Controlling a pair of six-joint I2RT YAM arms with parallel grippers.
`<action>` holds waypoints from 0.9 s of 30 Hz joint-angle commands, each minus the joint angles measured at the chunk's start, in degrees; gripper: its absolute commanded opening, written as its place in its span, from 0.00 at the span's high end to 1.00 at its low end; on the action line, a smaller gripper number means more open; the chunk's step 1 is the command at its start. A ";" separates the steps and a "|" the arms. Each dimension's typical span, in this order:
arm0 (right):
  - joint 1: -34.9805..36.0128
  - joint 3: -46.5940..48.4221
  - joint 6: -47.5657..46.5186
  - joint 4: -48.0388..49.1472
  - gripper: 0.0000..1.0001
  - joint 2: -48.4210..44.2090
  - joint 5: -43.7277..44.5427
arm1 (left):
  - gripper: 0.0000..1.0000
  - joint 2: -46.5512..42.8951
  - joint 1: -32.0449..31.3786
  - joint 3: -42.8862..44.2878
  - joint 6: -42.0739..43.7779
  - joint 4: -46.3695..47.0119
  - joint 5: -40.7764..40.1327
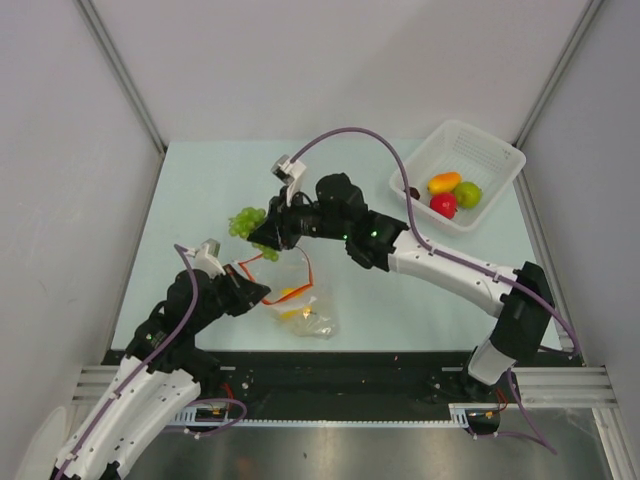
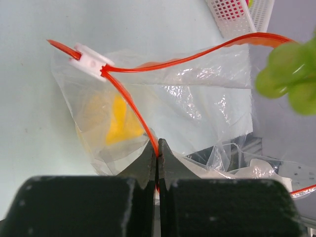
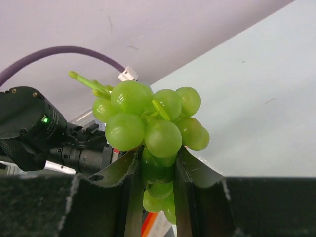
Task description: Open the zip-top bag and remove the fake food
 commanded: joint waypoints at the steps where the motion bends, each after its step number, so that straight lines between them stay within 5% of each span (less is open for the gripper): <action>1: -3.17 5.94 -1.57 -5.19 0.72 -2.30 3.03 | 1.00 -0.89 0.19 2.76 0.69 -1.30 -2.96; 16: -35.33 3.92 -4.39 -22.78 0.69 -5.22 19.13 | 1.00 -2.39 0.28 6.46 2.98 -2.71 -4.28; 20: -47.09 4.10 0.08 -22.79 0.69 -1.45 16.07 | 1.00 -1.60 0.19 6.02 2.80 -2.37 -3.24; 27: -54.50 9.89 11.59 -21.90 0.68 11.57 11.75 | 1.00 -0.89 0.19 5.05 2.45 -0.87 -2.80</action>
